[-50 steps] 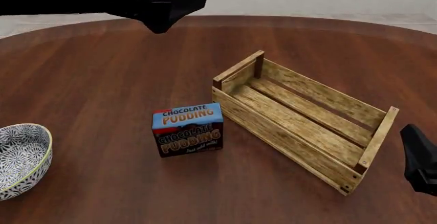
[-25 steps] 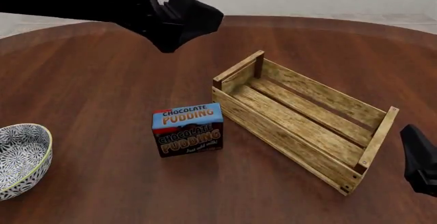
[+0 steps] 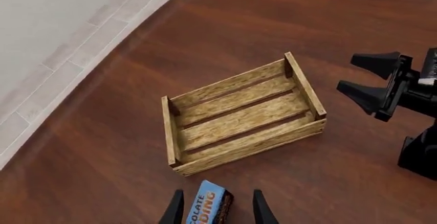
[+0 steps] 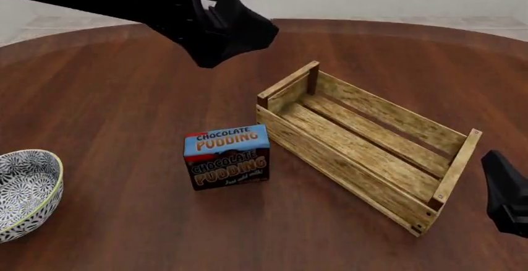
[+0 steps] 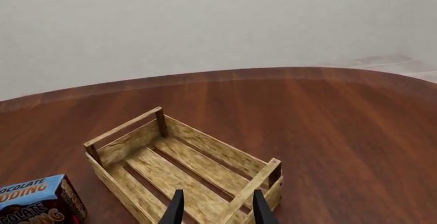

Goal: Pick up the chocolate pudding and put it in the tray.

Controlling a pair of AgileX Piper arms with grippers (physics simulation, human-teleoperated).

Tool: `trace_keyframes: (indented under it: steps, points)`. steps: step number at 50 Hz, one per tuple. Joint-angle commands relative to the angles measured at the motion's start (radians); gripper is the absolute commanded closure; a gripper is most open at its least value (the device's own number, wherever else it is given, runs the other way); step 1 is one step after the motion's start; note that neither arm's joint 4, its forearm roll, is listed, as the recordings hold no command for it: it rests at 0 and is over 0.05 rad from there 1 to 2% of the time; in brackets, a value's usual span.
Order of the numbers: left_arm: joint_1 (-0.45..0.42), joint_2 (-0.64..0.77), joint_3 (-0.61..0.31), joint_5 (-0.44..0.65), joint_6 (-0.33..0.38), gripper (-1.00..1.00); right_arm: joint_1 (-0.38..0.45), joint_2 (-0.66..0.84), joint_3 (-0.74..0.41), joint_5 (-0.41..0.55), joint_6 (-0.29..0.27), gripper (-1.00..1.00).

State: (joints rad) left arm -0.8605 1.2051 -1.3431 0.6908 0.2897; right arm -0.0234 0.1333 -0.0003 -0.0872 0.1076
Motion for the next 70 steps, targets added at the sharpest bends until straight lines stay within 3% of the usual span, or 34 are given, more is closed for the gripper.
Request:
trace_keyframes:
  steps: [1, 16, 38, 70]
  points:
    - [-0.02, 0.016, -0.004, 0.037, 0.02, -1.0, 0.003, 0.009, 0.0, -0.01, 0.002, -1.0]
    - [-0.053, 0.033, 0.018, 0.051, 0.012, -1.0, 0.008, -0.031, 0.0, 0.014, 0.001, -1.0]
    - [0.054, 0.115, 0.027, -0.001, 0.064, -1.0, 0.021, -0.07, 0.0, 0.037, 0.004, -1.0]
    - [0.096, 0.198, 0.009, -0.015, 0.123, -1.0, 0.023, -0.09, -0.002, 0.054, 0.001, -1.0]
